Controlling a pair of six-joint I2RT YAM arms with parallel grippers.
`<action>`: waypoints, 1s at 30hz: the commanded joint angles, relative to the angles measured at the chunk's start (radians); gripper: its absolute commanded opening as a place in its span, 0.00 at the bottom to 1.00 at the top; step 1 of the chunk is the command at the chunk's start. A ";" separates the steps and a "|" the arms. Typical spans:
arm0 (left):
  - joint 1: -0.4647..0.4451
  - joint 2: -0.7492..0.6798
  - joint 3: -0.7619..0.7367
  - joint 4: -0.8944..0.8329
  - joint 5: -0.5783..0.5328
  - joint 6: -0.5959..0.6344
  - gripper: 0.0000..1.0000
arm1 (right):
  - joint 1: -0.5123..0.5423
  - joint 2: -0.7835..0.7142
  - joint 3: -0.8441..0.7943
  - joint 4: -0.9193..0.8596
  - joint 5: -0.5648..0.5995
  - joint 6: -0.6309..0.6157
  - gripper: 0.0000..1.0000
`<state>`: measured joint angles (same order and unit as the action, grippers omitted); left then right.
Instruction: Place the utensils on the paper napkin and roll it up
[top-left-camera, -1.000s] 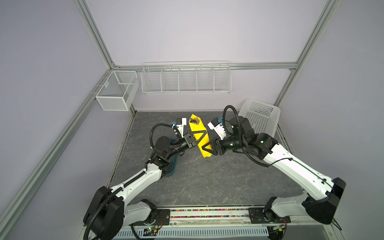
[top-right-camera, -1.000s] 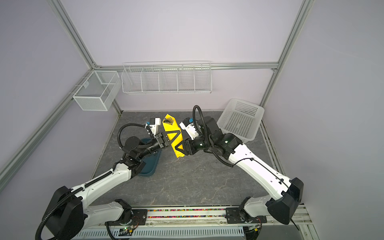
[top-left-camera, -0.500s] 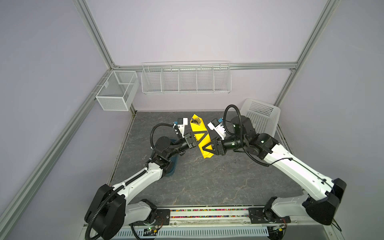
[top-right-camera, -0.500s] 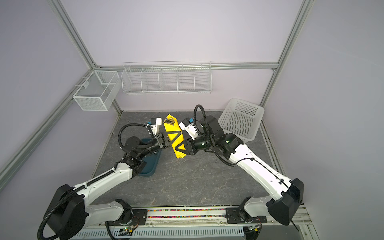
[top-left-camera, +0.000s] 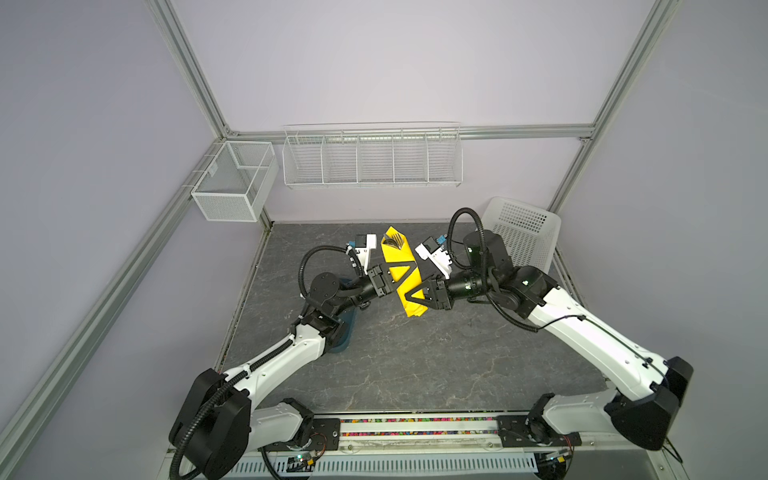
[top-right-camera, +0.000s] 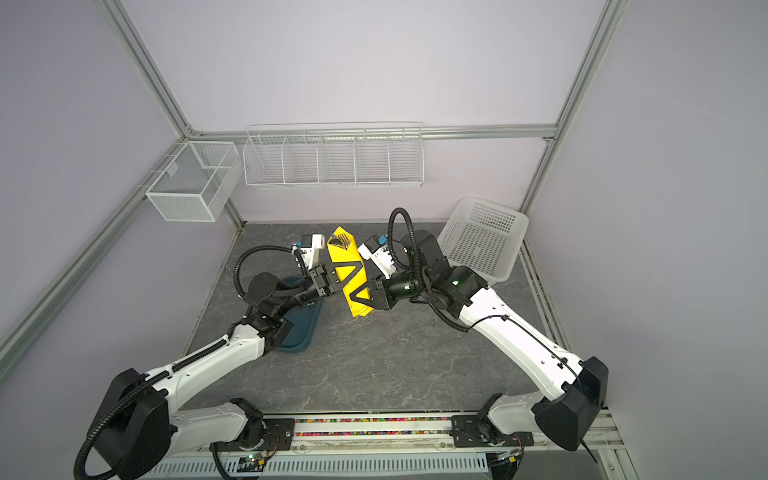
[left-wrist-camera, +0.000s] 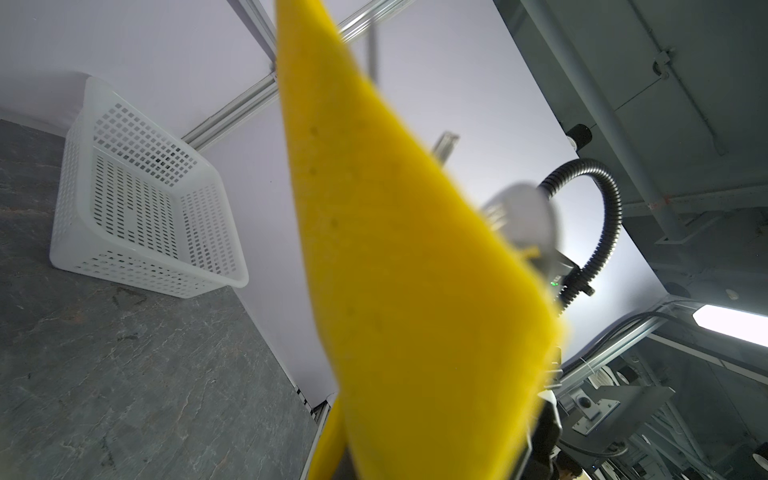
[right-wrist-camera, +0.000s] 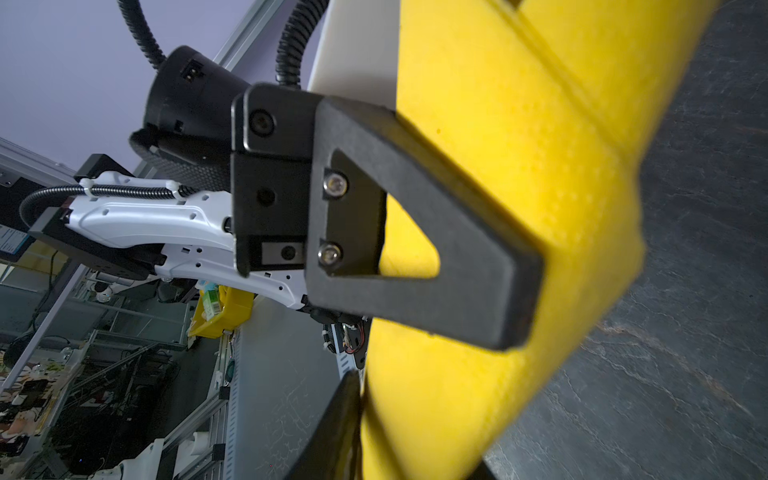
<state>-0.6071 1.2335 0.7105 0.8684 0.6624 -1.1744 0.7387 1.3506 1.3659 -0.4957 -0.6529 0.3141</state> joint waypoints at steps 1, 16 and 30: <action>0.000 0.001 0.038 0.038 -0.010 -0.004 0.01 | 0.009 0.020 -0.008 0.022 -0.093 -0.008 0.25; 0.000 -0.011 0.018 -0.022 -0.031 0.033 0.22 | -0.021 -0.005 -0.052 0.117 -0.158 0.070 0.13; 0.000 0.005 0.002 -0.053 -0.009 0.041 0.70 | -0.030 -0.036 -0.080 0.187 -0.171 0.112 0.11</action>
<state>-0.6071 1.2335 0.7105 0.8207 0.6510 -1.1397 0.7074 1.3495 1.2957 -0.3710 -0.7872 0.4202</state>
